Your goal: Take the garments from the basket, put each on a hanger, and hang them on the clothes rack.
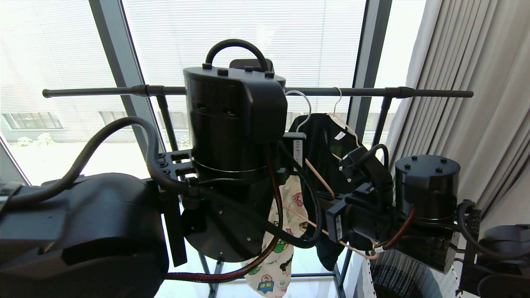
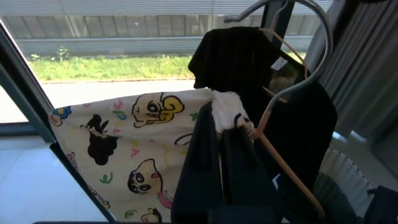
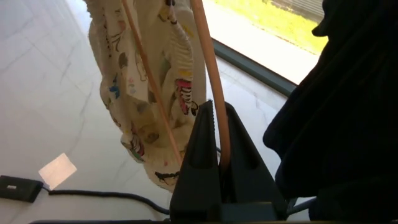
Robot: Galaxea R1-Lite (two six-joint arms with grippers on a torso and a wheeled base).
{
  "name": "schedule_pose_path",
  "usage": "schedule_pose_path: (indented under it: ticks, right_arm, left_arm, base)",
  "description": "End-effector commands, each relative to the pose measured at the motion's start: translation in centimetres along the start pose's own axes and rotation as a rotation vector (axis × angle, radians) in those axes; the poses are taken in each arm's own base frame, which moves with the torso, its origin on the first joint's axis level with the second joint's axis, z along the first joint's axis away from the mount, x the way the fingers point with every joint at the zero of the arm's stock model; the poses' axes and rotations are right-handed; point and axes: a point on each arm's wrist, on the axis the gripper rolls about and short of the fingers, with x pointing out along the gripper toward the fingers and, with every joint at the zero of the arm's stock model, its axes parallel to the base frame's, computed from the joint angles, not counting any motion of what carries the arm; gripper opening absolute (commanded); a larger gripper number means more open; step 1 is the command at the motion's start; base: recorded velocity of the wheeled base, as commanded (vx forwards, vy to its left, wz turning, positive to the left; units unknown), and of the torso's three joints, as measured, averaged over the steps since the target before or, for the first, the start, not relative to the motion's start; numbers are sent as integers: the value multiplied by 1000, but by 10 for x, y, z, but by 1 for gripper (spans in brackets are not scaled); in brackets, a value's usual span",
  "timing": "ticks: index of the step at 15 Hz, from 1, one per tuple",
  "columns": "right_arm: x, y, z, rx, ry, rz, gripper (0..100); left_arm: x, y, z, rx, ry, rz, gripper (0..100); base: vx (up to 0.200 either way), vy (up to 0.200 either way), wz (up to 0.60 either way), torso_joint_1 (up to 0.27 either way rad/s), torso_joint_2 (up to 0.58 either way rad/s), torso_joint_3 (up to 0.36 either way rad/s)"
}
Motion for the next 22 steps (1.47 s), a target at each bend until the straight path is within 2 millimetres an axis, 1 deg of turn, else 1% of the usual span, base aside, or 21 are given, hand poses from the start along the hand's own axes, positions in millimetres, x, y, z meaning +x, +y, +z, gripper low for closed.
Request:
schedule_pose_path:
  ticks: [1, 2, 3, 6, 8, 11, 14, 15, 16, 17, 19, 21, 22]
  right_arm:
    - [-1, 0, 0, 2, -4, -10, 0]
    - [-1, 0, 1, 2, -11, -11, 0]
    - [-1, 0, 3, 4, -32, -11, 0]
    - [-2, 0, 6, 4, -64, -10, 0]
    - [-6, 0, 9, 6, -80, -16, 0]
    - [-15, -3, 10, 6, -90, -46, 0]
    - [-46, -7, -7, -10, -48, -46, 0]
    - [-63, -9, -19, -14, -22, -45, 0]
    - [-88, -11, -34, -30, 0, -21, 0]
    - [-104, -13, -43, -53, 8, 13, 0]
    - [-136, -15, -64, -131, 24, 97, 0]
    - [-153, -16, -83, -193, 55, 143, 0]
    - [-156, -16, -87, -214, 61, 165, 0]
  left_arm:
    - [-3, 5, -3, 6, 7, 4, 0]
    - [-3, 9, -4, 7, 10, 9, 0]
    - [-4, 11, -4, 6, 11, 12, 100]
    - [-10, 16, 1, -4, 0, 11, 100]
    - [-15, 21, -1, 4, 5, 10, 100]
    - [-39, 45, -7, 19, 19, -55, 100]
    - [-66, 72, -29, 108, 60, -126, 100]
    - [-77, 82, -38, 134, 76, -176, 100]
    - [-89, 93, -49, 173, 93, -267, 100]
    - [-95, 98, -56, 213, 100, -318, 100]
    - [-103, 102, -68, 327, 107, -457, 100]
    - [-107, 99, -81, 420, 117, -668, 100]
    - [-104, 95, -87, 456, 138, -719, 100]
  base:
    - [0, 0, 0, 0, 0, 0]
    - [0, 0, 0, 0, 0, 0]
    - [0, 0, 0, 0, 0, 0]
    - [0, 0, 0, 0, 0, 0]
    - [0, 0, 0, 0, 0, 0]
    - [0, 0, 0, 0, 0, 0]
    - [0, 0, 0, 0, 0, 0]
    - [0, 0, 0, 0, 0, 0]
    - [0, 0, 0, 0, 0, 0]
    - [0, 0, 0, 0, 0, 0]
    - [0, 0, 0, 0, 0, 0]
    - [0, 0, 0, 0, 0, 0]
    - [0, 0, 0, 0, 0, 0]
